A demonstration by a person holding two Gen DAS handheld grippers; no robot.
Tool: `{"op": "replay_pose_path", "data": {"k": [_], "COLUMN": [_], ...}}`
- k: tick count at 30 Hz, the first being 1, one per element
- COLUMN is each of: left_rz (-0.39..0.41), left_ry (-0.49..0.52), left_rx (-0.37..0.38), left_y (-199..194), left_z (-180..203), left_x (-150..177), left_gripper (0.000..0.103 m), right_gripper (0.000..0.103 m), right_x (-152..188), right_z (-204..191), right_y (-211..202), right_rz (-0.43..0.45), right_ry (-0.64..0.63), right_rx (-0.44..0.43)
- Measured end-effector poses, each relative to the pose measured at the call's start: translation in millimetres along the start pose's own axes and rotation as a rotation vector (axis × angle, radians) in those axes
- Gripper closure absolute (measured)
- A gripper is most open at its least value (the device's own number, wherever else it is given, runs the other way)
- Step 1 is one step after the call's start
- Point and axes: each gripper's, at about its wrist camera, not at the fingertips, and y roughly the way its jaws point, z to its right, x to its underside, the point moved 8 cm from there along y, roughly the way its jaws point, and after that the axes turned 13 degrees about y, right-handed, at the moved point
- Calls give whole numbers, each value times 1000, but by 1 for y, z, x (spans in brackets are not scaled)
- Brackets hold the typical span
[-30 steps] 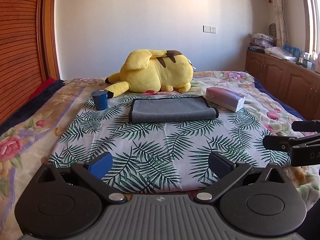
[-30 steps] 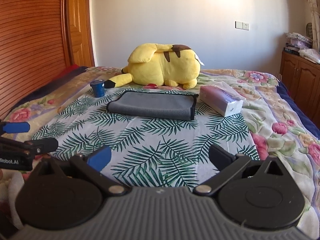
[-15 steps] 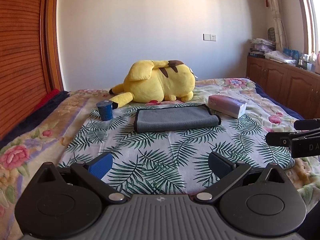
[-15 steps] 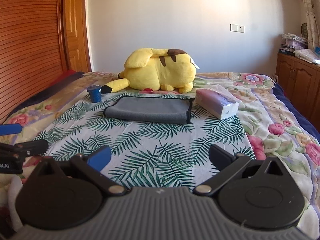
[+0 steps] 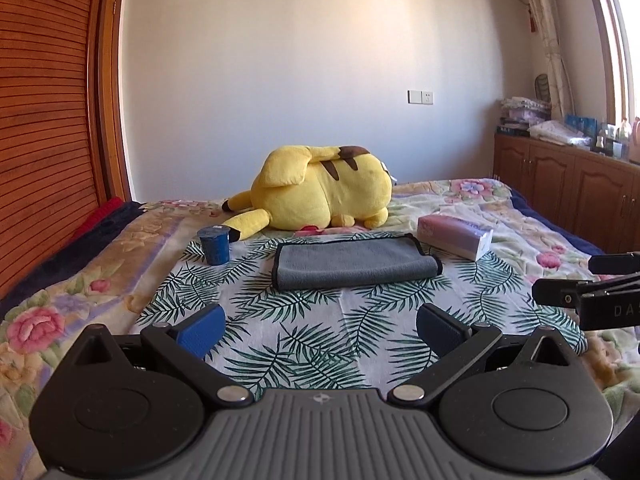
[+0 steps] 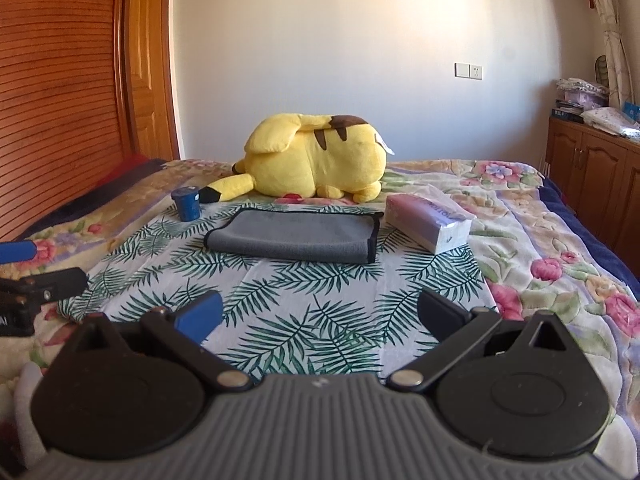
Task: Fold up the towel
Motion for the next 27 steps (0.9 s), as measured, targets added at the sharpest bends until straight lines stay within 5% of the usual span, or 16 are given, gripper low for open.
{"op": "replay_pose_path", "data": {"k": [27], "left_rz": [51], "left_ry": [-7], "left_rx": [-31], "left_y": [-10], "left_z": [-9], "left_x": [-8], "left_gripper": [16], "right_gripper": [0], "right_x": [-11], "right_z": [5], "right_y": [-12], "right_rz": [108], "right_ry": [6], "right_rx": [23]}}
